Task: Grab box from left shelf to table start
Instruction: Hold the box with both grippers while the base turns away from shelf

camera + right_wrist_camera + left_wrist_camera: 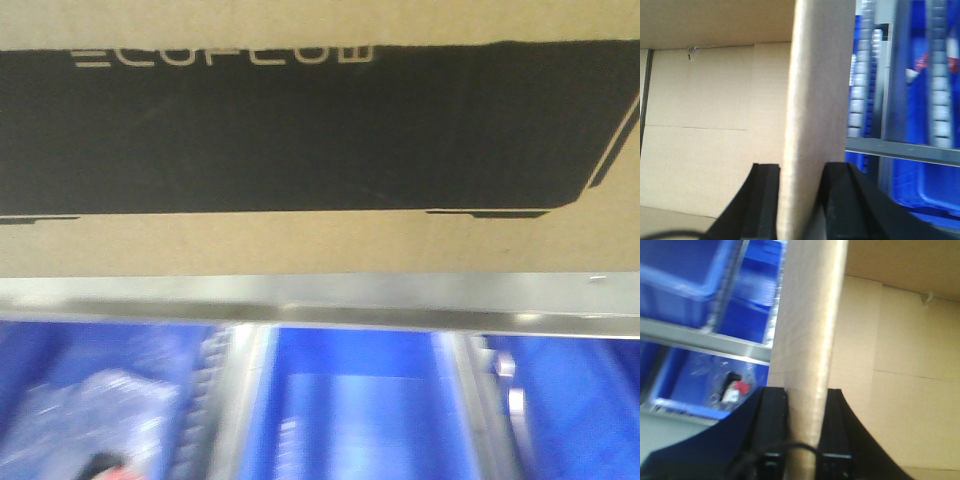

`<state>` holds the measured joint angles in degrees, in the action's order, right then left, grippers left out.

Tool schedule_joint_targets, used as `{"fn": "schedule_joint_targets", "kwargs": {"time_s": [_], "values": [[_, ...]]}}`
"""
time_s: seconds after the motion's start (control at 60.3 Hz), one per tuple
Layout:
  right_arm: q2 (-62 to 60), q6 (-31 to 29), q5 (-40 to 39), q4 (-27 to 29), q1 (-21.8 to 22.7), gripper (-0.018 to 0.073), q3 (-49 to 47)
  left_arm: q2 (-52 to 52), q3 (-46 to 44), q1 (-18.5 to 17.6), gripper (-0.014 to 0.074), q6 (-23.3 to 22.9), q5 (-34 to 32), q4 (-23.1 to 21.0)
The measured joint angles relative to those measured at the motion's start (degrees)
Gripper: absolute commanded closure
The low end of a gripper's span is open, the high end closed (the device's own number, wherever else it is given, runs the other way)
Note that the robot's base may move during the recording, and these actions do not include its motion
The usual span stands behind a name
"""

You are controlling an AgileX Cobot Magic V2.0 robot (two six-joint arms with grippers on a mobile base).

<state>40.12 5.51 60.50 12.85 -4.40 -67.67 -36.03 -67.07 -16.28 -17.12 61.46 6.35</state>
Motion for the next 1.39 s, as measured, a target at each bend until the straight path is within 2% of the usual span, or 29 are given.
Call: {"fn": "schedule_joint_targets", "kwargs": {"time_s": [1.392], "values": [[0.00, 0.00, 0.00, 0.00, 0.00, 0.0533, 0.05, 0.00, 0.00, 0.00, 0.0682, 0.00, 0.10, 0.00]]}}
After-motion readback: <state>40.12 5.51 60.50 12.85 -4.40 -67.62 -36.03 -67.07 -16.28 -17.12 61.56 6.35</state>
